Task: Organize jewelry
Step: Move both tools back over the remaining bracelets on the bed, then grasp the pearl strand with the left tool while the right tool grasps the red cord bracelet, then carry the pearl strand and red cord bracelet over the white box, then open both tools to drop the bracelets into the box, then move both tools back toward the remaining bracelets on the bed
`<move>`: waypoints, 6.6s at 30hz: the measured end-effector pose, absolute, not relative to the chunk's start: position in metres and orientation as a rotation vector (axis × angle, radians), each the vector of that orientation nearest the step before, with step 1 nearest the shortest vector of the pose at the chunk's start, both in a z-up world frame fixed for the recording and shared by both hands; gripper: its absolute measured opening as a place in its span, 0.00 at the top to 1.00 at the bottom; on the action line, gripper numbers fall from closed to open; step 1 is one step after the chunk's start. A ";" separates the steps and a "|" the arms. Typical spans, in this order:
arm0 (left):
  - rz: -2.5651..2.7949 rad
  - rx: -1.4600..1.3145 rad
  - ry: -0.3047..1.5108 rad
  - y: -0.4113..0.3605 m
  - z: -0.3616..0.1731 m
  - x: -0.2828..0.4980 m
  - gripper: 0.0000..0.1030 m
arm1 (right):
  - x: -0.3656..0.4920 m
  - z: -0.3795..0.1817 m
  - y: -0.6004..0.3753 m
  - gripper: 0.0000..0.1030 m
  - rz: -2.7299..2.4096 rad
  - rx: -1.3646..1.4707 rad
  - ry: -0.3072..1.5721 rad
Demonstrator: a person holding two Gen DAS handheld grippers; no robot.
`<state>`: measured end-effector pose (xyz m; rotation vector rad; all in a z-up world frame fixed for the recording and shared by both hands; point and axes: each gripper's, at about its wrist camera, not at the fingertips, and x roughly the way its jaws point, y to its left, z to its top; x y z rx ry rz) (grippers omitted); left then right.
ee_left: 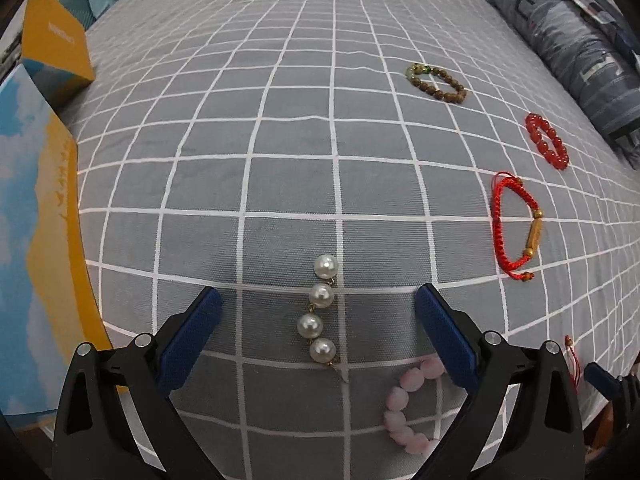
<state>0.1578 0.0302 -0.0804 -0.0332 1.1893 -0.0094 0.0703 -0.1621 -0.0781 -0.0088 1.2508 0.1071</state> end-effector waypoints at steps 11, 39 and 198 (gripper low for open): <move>-0.020 -0.011 1.235 0.026 -0.076 0.152 0.51 | 0.073 -0.078 -0.165 0.44 0.095 0.015 1.267; -0.020 -0.085 1.151 0.042 -0.036 0.133 0.89 | 0.071 -0.058 -0.163 0.92 0.041 -0.007 1.167; -0.072 0.031 1.035 -0.017 -0.051 0.105 0.06 | 0.304 -0.037 -0.225 0.07 0.019 -0.096 1.062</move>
